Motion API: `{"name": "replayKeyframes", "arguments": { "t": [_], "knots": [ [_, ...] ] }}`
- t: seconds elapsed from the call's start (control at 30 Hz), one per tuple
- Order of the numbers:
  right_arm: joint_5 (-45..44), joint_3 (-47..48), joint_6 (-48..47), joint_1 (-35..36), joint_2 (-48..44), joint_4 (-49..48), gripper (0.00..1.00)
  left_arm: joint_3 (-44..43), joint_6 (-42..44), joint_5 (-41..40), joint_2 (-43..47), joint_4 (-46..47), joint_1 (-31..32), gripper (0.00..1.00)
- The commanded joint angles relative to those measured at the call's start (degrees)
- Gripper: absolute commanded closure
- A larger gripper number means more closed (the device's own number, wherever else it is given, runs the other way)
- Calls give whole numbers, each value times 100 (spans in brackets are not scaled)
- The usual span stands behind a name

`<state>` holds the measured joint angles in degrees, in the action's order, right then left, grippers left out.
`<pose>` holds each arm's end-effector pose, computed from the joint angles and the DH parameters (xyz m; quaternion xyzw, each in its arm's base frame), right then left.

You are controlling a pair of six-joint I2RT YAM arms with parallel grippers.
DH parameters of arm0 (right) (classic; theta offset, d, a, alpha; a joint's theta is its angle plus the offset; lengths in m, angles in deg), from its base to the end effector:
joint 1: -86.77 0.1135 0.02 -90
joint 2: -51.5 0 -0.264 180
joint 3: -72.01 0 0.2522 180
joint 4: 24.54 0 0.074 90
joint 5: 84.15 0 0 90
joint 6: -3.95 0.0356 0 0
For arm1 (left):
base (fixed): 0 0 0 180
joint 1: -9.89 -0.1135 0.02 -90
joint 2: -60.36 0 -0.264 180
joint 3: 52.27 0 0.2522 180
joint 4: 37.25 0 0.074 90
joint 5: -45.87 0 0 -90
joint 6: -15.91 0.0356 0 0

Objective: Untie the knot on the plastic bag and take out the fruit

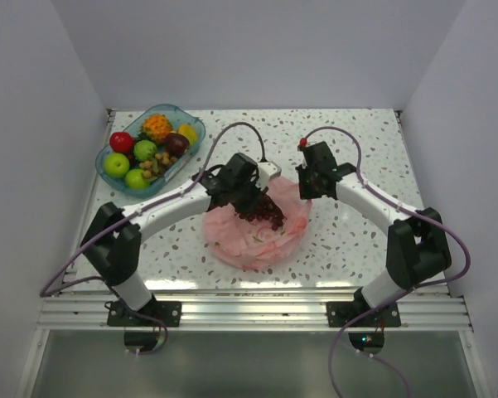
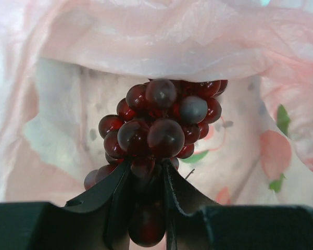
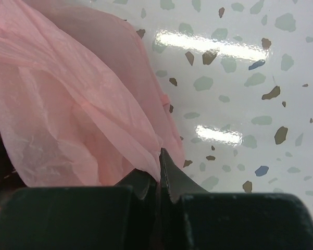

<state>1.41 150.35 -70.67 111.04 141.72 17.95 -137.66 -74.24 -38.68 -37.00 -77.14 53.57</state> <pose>0.3034 0.1338 0.2366 -0.0619 0.9494 0.0690 0.3001 0.2639 -0.2567 0.2369 0.3645 0.8710 -0.1635 0.2860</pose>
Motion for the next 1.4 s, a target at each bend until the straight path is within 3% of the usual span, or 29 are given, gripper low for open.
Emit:
{"name": "replayKeyframes", "arguments": {
  "t": [0.0,0.23,0.37,0.57,0.73,1.0,1.13,1.17,1.3,1.37],
  "knots": [
    [-267,-42,27,7,-285,45,100,-52,-214,-71,892,-278,-88,85],
    [-276,-103,106,-1,-250,62,100,-438,-311,342,1737,-683,-825,87],
    [-302,-112,88,-1,-276,98,100,-1113,-442,63,1817,-771,-1440,86],
    [-171,-147,123,7,-373,106,100,-2046,-1180,-841,1194,-657,-2609,86],
    [5,-156,159,7,-478,89,100,-2232,-1778,-994,614,-174,-3583,86],
    [304,-112,159,7,-417,62,100,-2759,-1884,-792,-545,108,-4280,79],
    [330,-147,141,7,-461,45,100,-2637,-1955,-897,-670,397,-4622,78],
    [348,-156,141,7,-478,54,100,-2497,-1955,-914,-661,476,-4666,76],
    [366,-156,123,7,-496,71,100,-2425,-1884,-713,-740,329,-4781,40],
    [366,-156,115,16,-522,71,100,-2251,-1919,-572,-618,258,-4772,30]
  ]
}}
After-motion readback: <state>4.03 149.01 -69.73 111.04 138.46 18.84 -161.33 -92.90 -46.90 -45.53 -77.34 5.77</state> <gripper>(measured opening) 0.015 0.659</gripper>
